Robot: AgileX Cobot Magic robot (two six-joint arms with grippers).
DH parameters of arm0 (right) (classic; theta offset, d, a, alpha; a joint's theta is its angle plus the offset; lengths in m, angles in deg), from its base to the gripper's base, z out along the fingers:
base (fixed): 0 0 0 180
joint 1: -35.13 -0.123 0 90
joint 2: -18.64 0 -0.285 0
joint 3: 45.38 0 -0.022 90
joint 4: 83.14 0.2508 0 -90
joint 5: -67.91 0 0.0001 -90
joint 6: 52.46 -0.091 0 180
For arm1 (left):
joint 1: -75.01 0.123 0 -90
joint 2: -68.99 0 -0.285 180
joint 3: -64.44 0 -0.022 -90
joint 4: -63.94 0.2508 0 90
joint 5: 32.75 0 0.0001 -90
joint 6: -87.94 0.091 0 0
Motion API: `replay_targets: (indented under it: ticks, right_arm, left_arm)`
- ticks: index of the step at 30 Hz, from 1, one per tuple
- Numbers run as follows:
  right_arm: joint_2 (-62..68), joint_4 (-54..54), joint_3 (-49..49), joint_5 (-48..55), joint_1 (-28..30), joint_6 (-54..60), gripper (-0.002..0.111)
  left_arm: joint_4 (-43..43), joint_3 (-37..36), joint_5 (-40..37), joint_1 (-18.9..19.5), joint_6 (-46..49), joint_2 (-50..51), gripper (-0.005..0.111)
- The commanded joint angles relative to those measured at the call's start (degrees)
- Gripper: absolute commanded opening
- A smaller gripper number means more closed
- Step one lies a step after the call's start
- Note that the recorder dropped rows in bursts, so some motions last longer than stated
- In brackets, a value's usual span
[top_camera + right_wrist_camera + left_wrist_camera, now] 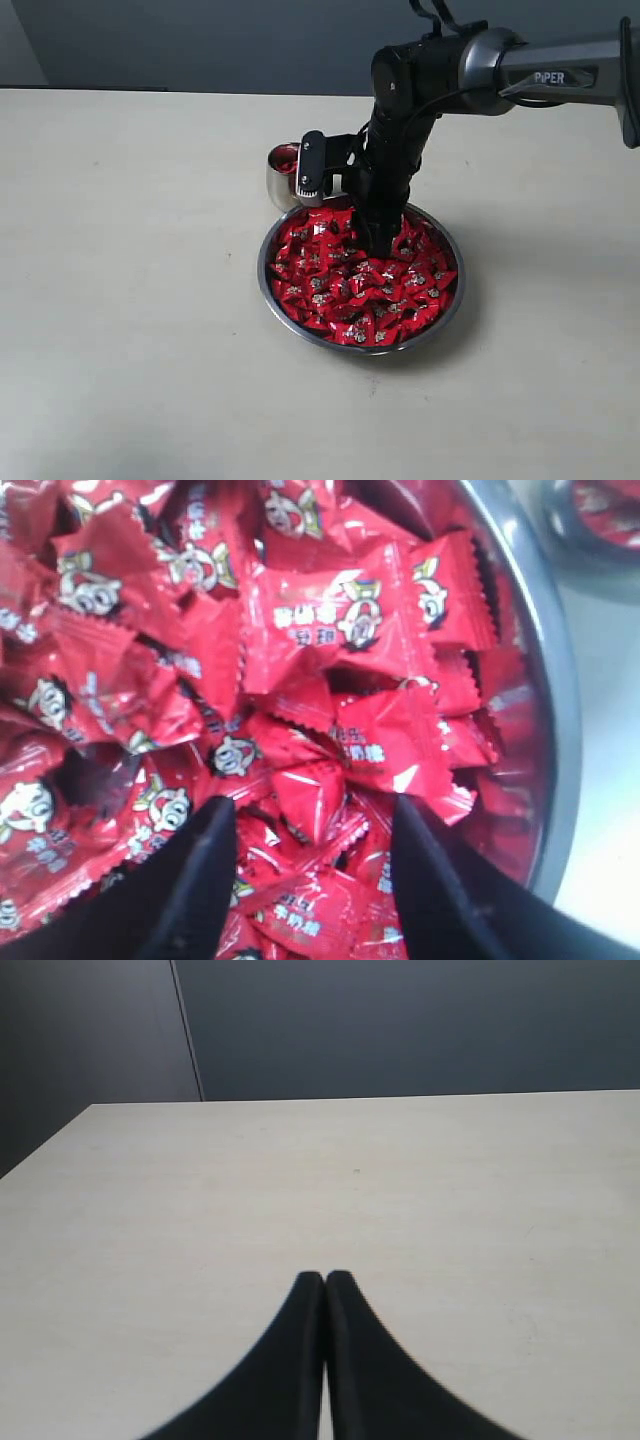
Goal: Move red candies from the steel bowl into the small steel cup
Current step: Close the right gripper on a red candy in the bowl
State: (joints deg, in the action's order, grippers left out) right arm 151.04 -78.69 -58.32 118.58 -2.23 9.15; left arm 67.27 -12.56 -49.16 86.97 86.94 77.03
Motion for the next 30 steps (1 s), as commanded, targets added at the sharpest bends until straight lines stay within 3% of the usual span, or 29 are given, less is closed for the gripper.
replay_targets:
  ticks: [1, 9, 18, 24, 30]
  right_arm:
    - [-0.03, -0.05, -0.42, -0.49, -0.1, -0.11, 0.046]
    - [-0.03, 0.08, -0.42, 0.26, -0.1, -0.46, -0.001]
    - [-0.03, -2.14, -0.42, 3.9, -0.83, -0.61, -0.001]
    - [-0.89, -14.47, -0.42, 3.95, -2.37, -11.61, -0.001]
    - [-4.11, -14.46, -0.42, 2.46, -2.37, -14.9, -0.001]
  left_arm:
    - [0.33, -0.22, 0.1, -0.31, -0.15, -0.26, 0.0]
    - [0.33, -0.22, 0.1, -0.31, -0.15, -0.26, 0.0]
    - [0.33, -0.22, 0.1, -0.31, -0.15, -0.26, 0.0]
    - [0.33, -0.22, 0.1, -0.31, -0.15, -0.26, 0.0]
    - [0.33, -0.22, 0.1, -0.31, -0.15, -0.26, 0.0]
